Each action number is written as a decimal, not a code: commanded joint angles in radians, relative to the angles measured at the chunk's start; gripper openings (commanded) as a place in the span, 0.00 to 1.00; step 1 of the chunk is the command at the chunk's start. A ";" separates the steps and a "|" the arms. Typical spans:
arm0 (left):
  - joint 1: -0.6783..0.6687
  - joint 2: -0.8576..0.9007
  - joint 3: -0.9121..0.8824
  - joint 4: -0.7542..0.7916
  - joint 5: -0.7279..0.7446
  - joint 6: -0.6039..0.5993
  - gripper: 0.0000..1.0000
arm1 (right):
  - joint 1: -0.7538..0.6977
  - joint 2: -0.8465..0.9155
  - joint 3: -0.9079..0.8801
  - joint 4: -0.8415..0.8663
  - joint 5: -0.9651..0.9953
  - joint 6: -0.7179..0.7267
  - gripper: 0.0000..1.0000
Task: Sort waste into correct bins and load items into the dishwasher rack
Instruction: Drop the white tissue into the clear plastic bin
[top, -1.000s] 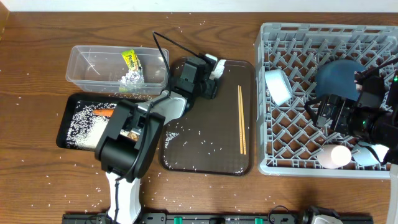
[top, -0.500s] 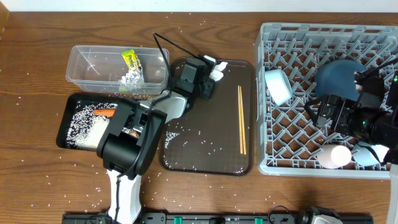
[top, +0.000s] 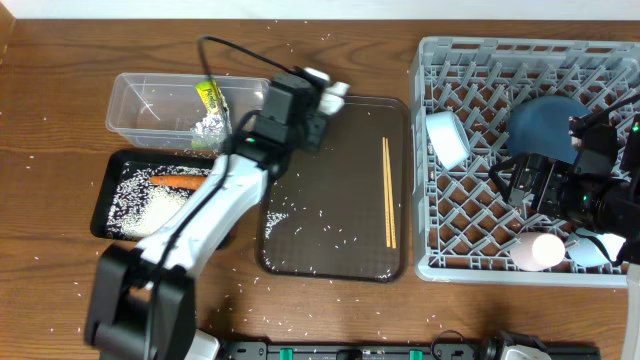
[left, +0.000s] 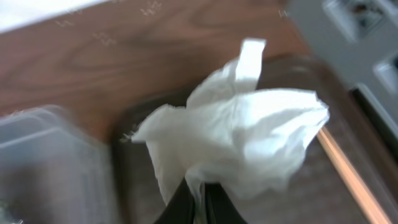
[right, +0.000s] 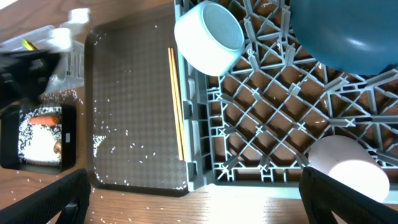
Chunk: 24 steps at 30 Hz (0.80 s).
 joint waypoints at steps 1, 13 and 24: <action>0.057 -0.005 0.004 -0.074 -0.183 -0.005 0.06 | -0.008 -0.003 0.005 -0.001 0.000 -0.014 0.99; 0.215 0.005 0.004 -0.101 -0.196 -0.005 0.07 | -0.008 -0.003 0.005 -0.012 0.000 -0.014 0.99; 0.216 -0.116 0.005 -0.175 -0.196 -0.025 0.75 | -0.008 -0.003 0.005 -0.031 0.000 -0.015 0.99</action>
